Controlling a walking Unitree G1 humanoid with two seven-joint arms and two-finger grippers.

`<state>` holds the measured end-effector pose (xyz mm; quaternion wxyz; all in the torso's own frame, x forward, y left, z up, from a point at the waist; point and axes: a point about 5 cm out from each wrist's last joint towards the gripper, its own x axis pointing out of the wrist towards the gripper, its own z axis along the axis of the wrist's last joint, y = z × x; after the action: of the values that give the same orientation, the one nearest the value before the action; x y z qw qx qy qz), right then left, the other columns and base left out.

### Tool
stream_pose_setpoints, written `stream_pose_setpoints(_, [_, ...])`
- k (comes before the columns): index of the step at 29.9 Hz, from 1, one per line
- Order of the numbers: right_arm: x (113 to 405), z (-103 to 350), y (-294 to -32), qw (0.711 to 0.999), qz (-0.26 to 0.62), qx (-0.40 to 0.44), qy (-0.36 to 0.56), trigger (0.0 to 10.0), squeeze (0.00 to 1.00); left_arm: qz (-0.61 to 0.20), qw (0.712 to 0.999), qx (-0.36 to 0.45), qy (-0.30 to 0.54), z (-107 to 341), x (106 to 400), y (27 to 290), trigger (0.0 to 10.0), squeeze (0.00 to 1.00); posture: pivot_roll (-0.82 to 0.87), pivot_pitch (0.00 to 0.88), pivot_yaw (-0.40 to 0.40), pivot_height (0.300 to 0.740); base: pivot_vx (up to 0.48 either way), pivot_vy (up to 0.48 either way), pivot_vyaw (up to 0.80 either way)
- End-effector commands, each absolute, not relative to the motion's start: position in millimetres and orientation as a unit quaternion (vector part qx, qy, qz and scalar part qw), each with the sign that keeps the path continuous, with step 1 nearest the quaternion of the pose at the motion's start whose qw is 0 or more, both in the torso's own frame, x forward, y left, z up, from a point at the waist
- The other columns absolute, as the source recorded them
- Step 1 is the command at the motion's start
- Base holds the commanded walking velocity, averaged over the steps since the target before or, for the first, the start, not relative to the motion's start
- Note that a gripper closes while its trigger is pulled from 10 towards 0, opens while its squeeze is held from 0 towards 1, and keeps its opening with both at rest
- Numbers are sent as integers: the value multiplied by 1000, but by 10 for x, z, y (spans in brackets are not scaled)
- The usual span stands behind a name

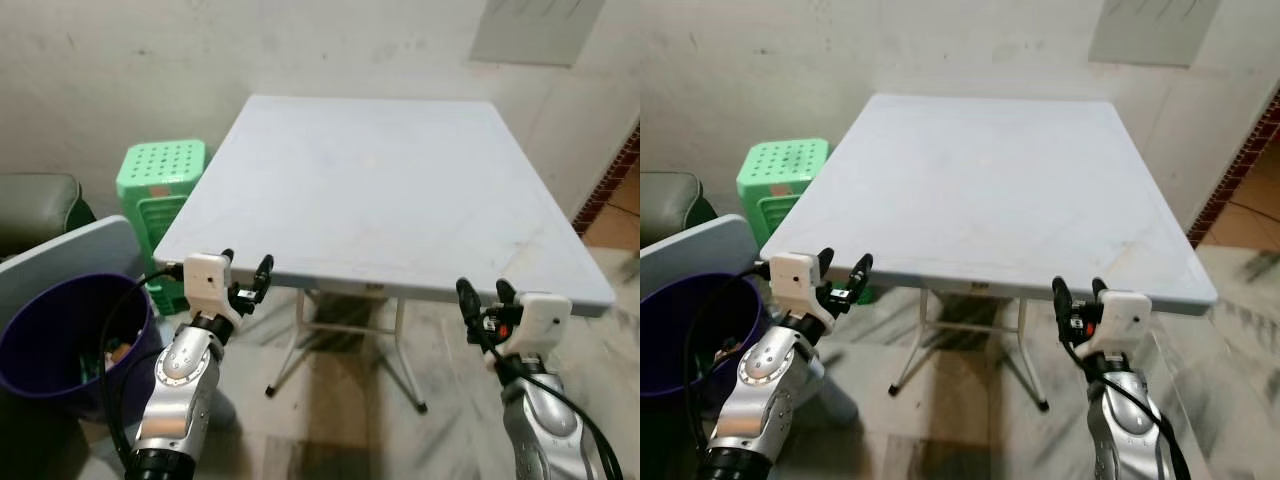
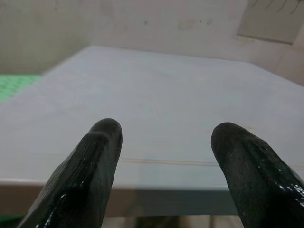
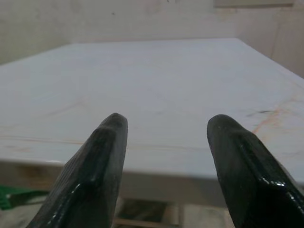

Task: Picking trash to rubbish bin

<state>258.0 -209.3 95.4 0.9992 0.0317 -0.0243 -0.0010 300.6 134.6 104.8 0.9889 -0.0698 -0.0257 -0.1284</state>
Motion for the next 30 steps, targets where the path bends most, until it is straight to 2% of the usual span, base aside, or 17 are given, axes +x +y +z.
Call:
stream_pose_setpoints(1, [2578,999,-2088,999,-1,32,-33,10000,0,-134,989,-61,-30,1076,3007,1338,10000,0,-75,73,-19,740,0,0,0])
stream_pose_setpoints(20, [2572,997,-2078,999,4,31,-29,10000,0,-131,988,-80,-16,1086,3016,1331,10000,0,-75,69,-27,740,0,0,0])
stream_pose_setpoints(30, [2572,998,-2072,999,7,31,-29,10000,0,-130,988,-84,-10,1068,3030,1316,10000,0,-79,60,-31,740,0,477,0])
